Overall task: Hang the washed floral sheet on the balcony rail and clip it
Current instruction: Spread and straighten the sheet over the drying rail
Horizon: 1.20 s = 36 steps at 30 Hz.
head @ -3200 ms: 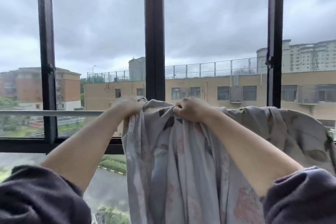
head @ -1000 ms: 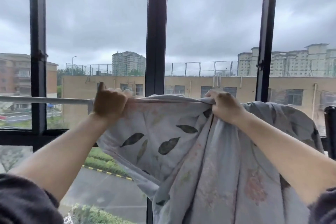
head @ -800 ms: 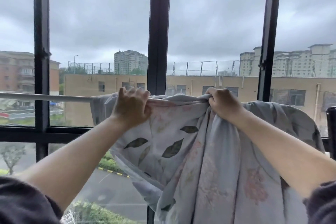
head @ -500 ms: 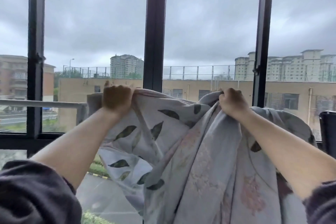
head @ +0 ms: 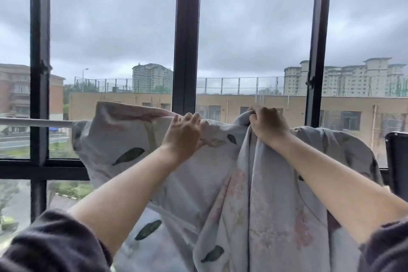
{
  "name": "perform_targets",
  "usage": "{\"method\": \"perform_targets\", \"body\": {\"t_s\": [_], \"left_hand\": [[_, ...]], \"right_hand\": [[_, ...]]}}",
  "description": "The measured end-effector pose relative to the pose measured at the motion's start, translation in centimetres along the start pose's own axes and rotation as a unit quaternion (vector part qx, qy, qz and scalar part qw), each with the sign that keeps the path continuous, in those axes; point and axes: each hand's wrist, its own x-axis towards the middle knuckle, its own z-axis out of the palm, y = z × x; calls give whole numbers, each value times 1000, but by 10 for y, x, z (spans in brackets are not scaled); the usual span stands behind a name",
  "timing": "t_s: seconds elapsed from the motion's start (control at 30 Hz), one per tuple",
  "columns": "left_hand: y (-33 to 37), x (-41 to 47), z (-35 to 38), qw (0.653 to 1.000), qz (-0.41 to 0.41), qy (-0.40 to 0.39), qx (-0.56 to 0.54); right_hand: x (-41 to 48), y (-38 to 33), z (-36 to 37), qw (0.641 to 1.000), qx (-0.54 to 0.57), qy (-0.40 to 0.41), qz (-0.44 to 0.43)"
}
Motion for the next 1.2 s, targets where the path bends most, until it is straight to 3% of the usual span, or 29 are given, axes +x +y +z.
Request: {"method": "perform_targets", "body": {"t_s": [0.2,0.43,0.6,0.67,0.77,0.83,0.9,0.97,1.07,1.2], "left_hand": [[2,16,-4,987,40,146,58],[-39,8,-11,984,-149,86,-37],[-20,-26,5,978,-130,128,-101],[-11,-49,11,962,-197,134,-135],[7,-86,28,871,-396,46,-286],[21,-104,42,806,-478,7,-350],[29,-112,51,760,-536,20,-367],[29,-116,57,691,-599,38,-403],[34,-124,74,560,-592,10,-580],[48,-138,79,481,-538,-39,-691]], "right_hand": [[0,15,-7,1000,2,9,16],[-15,18,-8,999,-21,9,25],[-35,18,2,999,28,16,24],[-46,16,7,999,29,23,20],[-68,9,17,998,43,23,47],[-85,7,24,993,92,8,73],[-99,8,29,987,136,-13,84],[-110,9,33,985,146,-17,88],[-122,10,40,987,132,-11,87],[-141,11,53,985,124,-9,123]]}}
